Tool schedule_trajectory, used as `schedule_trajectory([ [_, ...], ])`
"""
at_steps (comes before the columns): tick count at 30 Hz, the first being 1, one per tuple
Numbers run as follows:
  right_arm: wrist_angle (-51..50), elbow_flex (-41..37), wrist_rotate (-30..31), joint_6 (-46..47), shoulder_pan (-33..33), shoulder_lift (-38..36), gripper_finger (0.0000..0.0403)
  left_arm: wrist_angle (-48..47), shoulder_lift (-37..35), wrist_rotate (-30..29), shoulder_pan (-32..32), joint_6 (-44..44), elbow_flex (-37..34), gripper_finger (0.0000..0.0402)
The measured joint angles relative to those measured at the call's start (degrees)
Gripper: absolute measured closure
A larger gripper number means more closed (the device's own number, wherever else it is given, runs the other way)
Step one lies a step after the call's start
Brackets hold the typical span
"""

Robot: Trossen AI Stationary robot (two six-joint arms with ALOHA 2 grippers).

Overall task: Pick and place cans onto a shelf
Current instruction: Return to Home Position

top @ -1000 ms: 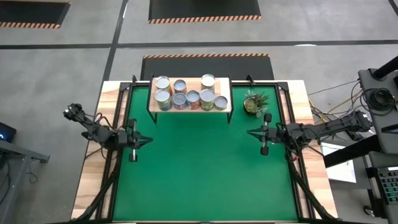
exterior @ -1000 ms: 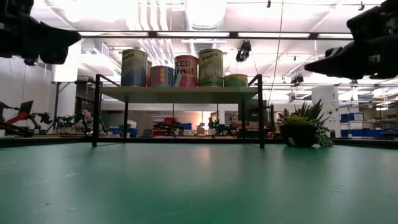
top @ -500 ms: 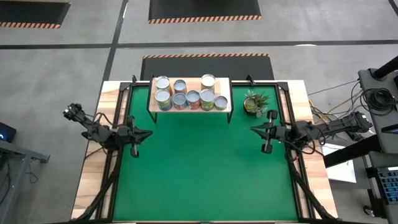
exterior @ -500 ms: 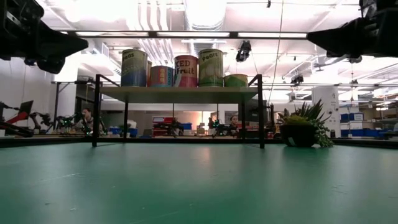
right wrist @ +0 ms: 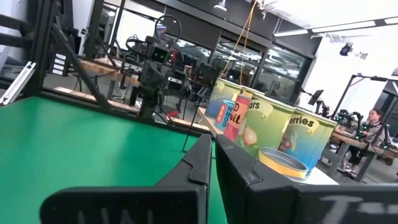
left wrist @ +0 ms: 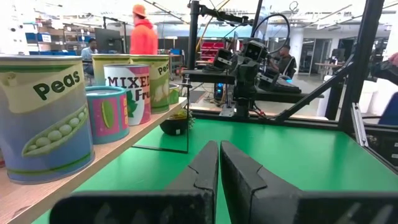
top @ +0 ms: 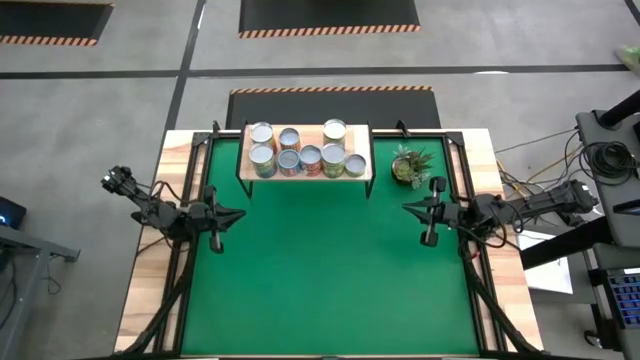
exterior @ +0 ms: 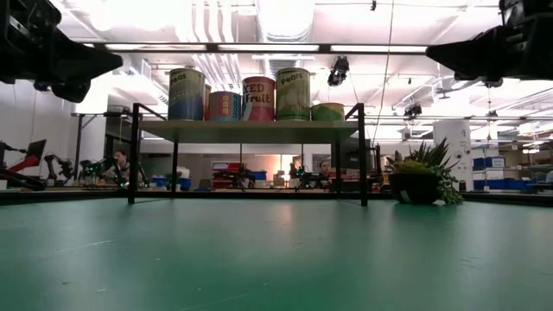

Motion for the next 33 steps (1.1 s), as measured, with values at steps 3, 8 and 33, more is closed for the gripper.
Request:
schedule_trajectory([
  [3,-3.0,0.0,0.0,-0.1,-0.7,-3.3,0.0390,0.0,0.0,0.0,0.0,0.0,0.0,0.0402],
  [8,-13.5,0.0,-0.2,-1.6,-1.4,-12.6,0.0390,0.1,0.0,0.0,0.0,0.0,0.0,0.0402],
  [33,-25.3,0.0,-10.6,-3.6,-5.9,-18.1,0.0390,0.0,0.5,0.1,0.0,0.0,0.0,0.0402],
])
